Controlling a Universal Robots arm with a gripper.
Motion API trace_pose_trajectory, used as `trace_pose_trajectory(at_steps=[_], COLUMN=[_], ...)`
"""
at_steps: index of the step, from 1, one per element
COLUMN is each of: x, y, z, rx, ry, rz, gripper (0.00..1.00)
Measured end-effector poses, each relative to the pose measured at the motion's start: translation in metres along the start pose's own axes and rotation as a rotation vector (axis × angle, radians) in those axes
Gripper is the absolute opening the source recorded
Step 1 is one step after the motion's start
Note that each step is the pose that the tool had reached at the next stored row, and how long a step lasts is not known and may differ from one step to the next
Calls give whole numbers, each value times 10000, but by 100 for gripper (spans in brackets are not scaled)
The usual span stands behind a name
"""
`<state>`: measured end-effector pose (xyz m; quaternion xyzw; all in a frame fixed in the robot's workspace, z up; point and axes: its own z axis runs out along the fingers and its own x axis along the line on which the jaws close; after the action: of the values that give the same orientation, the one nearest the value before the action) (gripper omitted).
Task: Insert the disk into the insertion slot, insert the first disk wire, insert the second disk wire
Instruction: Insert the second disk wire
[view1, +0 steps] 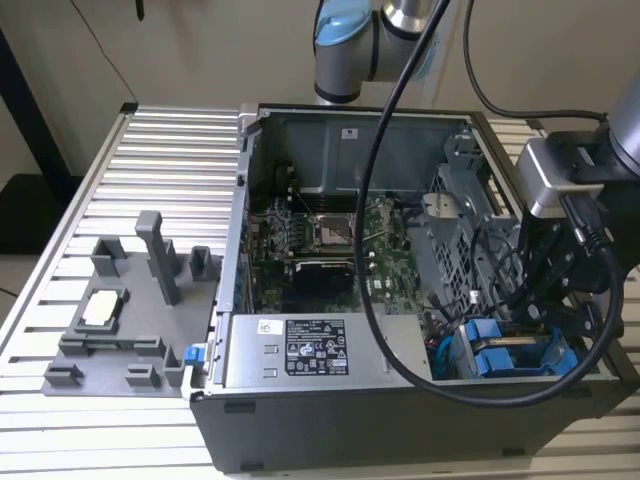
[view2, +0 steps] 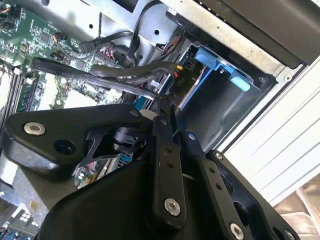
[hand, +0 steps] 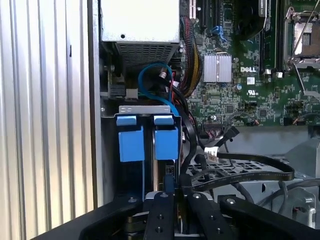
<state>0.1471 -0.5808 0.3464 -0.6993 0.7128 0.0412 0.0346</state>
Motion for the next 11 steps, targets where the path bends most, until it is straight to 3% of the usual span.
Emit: trace_pose_trajectory(at_steps=[11], x=[7], y=[-1], z=[65], rx=[6], ry=[0], rz=[47], gripper=[16])
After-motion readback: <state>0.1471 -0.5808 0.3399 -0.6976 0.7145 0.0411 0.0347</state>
